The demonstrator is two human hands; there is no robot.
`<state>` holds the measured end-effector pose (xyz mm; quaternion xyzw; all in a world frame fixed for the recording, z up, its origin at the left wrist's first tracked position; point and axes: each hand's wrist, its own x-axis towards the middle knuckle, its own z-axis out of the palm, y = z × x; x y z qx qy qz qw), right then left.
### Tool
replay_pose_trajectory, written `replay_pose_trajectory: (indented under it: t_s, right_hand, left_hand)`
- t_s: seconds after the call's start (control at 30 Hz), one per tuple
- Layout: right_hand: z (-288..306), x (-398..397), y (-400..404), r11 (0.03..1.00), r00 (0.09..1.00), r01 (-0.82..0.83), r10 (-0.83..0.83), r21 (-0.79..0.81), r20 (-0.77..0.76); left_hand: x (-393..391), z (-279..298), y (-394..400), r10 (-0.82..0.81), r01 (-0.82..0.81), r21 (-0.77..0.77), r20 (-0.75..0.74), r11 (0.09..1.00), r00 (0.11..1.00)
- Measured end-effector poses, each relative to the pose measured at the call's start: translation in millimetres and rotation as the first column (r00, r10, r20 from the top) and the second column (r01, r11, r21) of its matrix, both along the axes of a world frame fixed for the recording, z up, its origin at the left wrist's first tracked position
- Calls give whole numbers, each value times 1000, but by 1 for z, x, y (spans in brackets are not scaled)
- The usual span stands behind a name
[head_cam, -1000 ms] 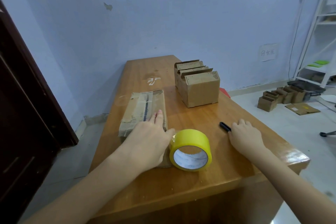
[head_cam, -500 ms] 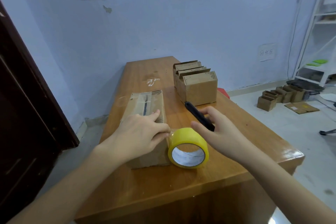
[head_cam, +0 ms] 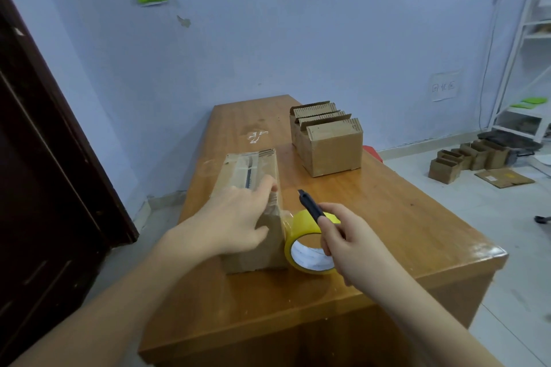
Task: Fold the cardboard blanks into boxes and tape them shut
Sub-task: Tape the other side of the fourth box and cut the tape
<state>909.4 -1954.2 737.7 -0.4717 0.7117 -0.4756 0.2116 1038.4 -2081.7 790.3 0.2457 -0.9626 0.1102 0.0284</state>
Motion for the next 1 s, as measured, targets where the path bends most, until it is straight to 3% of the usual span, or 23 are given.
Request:
replay_pose_trajectory:
  t_s: [0.17,0.4,0.8,0.9,1.0]
  right_hand:
    - [2,2,-3,999,994,12,-7,47,-107]
    - [-1,14,-15,995,986,-27,43,101,-161]
    - [6,29,30,971,976,-218,219,93,-3]
    - [13,22,32,993,992,-117,117,14,46]
    - [21,7,30,998,972,-54,60,-31,228]
  left_hand:
    - [-2,-4,-2,15,-16,-52,-38,999,999]
    - [2,0,1,28,-28,43,1,999,1000]
    - [6,15,-13,22,-24,279,11,960,1000]
    - [7,14,-13,22,-22,296,3,955,1000]
    - [8,11,-13,20,-17,291,-8,957,1000]
